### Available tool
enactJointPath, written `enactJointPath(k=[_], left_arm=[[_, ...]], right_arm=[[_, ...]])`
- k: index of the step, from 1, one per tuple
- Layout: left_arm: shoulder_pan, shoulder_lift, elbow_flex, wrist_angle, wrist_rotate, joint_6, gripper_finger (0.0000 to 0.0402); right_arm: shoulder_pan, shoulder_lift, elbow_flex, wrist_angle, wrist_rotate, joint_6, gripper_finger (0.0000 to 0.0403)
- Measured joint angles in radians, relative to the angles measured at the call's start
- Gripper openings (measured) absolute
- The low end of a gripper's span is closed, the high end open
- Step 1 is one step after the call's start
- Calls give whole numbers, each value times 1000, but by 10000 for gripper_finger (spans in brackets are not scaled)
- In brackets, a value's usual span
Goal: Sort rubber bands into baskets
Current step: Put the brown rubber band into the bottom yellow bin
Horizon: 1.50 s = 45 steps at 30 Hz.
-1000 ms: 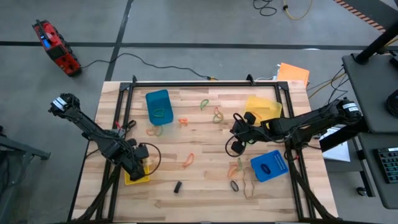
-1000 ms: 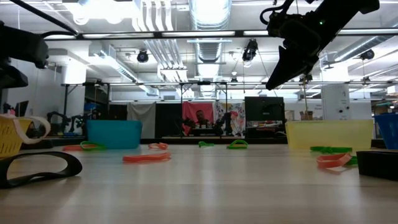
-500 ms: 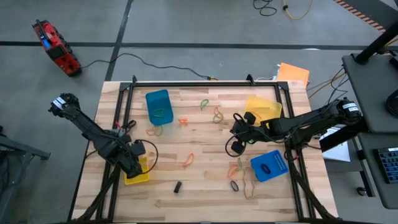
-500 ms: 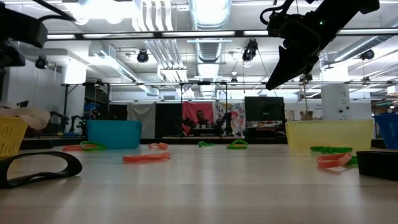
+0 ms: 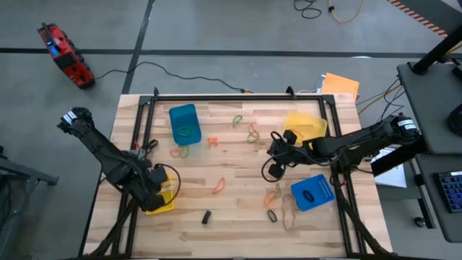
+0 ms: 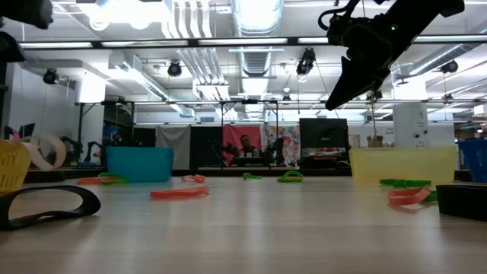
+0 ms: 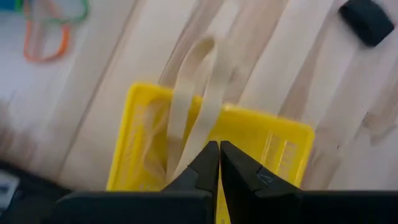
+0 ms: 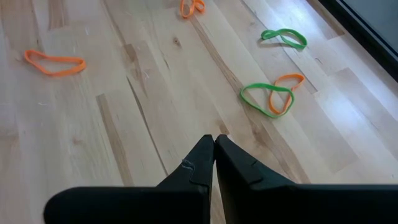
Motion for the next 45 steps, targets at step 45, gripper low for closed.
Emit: enactJointPath(k=[45], left_arm=[[-61,334,-78,37,-54,-54,8]], right_arm=[[0,0,0,1,0,3,9]])
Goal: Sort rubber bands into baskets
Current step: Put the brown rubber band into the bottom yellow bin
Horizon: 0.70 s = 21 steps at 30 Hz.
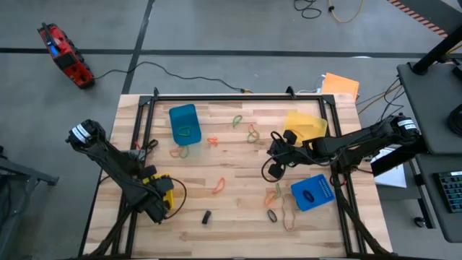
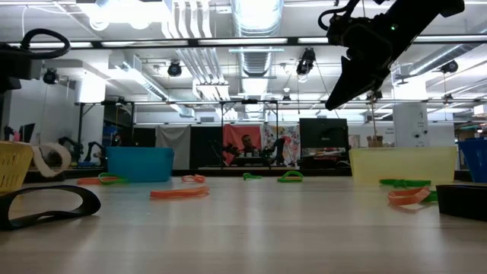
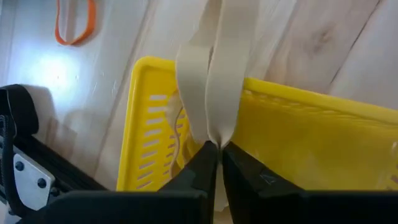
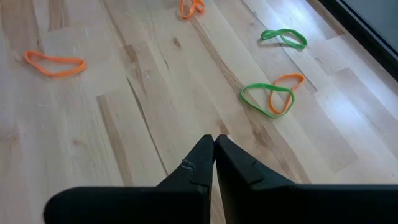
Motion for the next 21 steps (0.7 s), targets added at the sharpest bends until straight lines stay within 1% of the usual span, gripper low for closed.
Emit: enactJointPath(k=[5,15,19,21], left_arm=[[-7,-36,0,-11,4,-12,2],[-68,-150,26,-146,3,-133,0],[-94,-182,61,-191,7,-154,0],[-103,-188,93,-223,36,-155,0]], right_arm=[[0,0,0,0,0,0,9],[0,0,0,0,0,0,9],[0,0,0,0,0,0,9],[0,0,0,0,0,0,9]])
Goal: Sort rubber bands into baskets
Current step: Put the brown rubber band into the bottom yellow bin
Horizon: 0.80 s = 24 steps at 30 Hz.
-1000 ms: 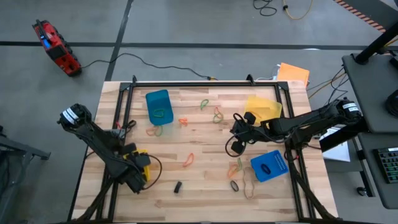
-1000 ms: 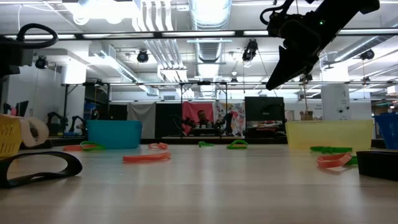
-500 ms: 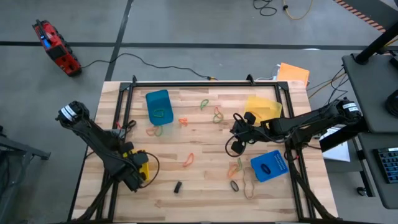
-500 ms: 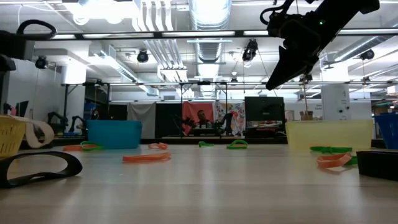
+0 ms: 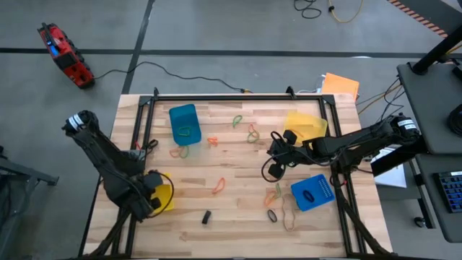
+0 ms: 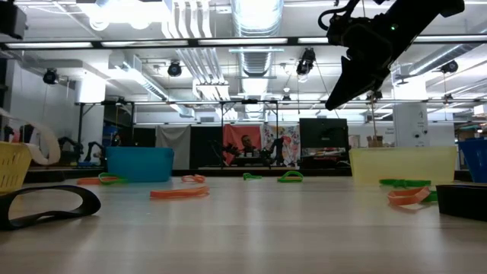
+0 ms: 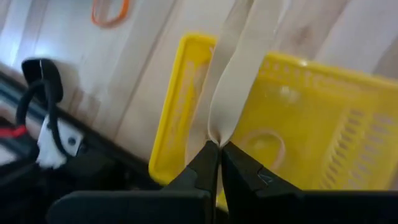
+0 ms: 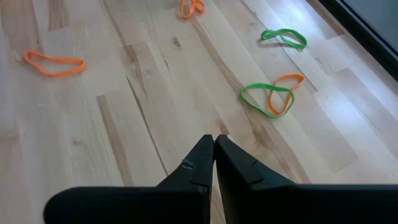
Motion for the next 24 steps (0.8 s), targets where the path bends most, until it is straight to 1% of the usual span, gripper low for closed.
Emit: enactJointPath(k=[3,7,9,10,13,15,19,24], left_arm=[[-9,2,66,-76,74,-10,0],[-20,15,152,-171,201,-12,0],[-24,20,191,-211,235,-10,0],[-25,22,205,-220,228,-3,0],[-25,28,227,-203,145,43,0],[-24,35,230,-203,131,48,0],[-24,43,198,-176,52,53,0],[-25,48,140,-74,1,58,0]], right_arm=[[0,0,0,0,0,0,9],[0,0,0,0,0,0,9],[0,0,0,0,0,0,9],[0,0,0,0,0,0,9],[0,0,0,0,0,0,9],[0,0,0,0,0,0,9],[0,0,0,0,0,0,9],[0,0,0,0,0,0,9]])
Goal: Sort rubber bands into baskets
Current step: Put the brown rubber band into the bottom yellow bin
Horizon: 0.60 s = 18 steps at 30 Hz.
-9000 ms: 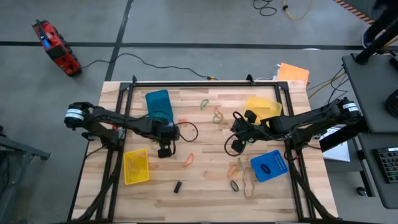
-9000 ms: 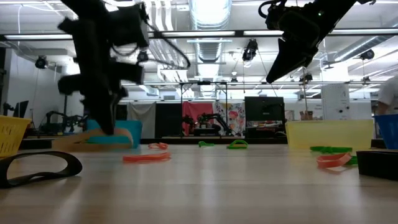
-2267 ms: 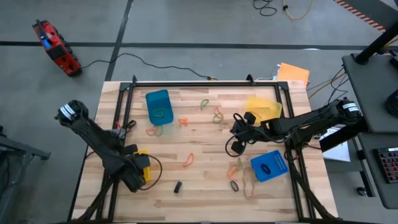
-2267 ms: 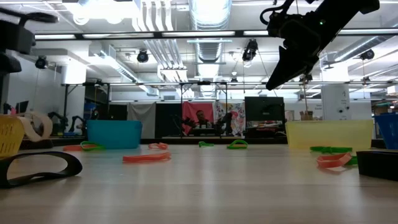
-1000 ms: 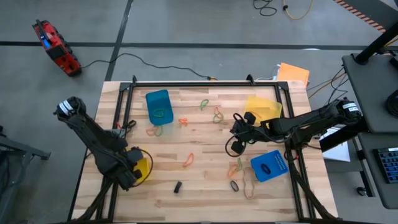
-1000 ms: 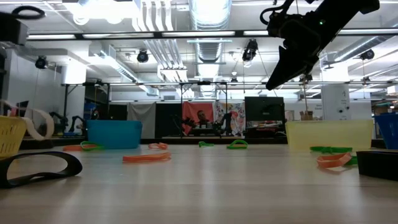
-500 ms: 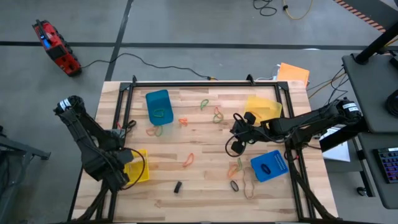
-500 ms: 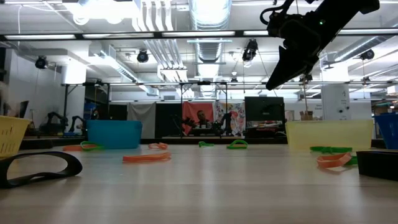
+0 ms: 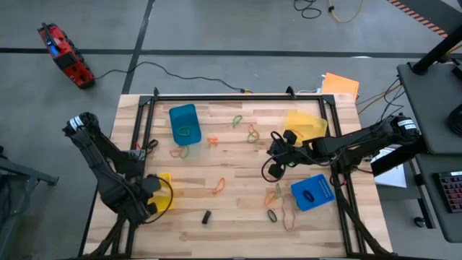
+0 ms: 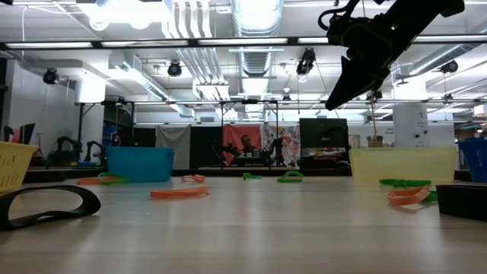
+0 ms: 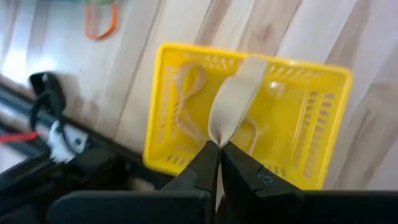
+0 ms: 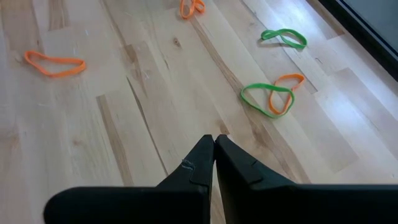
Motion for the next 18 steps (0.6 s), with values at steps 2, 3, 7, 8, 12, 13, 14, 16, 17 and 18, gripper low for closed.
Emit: enactJointPath(k=[2,3,7,8,12,13,14,16,17,18], left_arm=[[2,0,-26,35,-10,0,0],[4,0,-37,42,-17,-1,0],[18,0,-71,47,-92,-22,3],[22,0,-78,47,-100,-27,7],[28,0,-92,52,-104,-52,35],[28,0,-92,52,-103,-59,45],[28,0,-93,55,-101,-62,57],[28,0,-93,63,-103,-67,83],[28,0,-93,62,-110,-69,97],[28,0,-93,63,-122,-71,111]], right_arm=[[0,0,0,0,0,0,9],[0,0,0,0,0,0,9],[0,0,0,0,0,0,9],[0,0,0,0,0,0,9],[0,0,0,0,0,0,9],[0,0,0,0,0,0,9],[0,0,0,0,0,0,9],[0,0,0,0,0,0,9],[0,0,0,0,0,0,9],[0,0,0,0,0,0,9]])
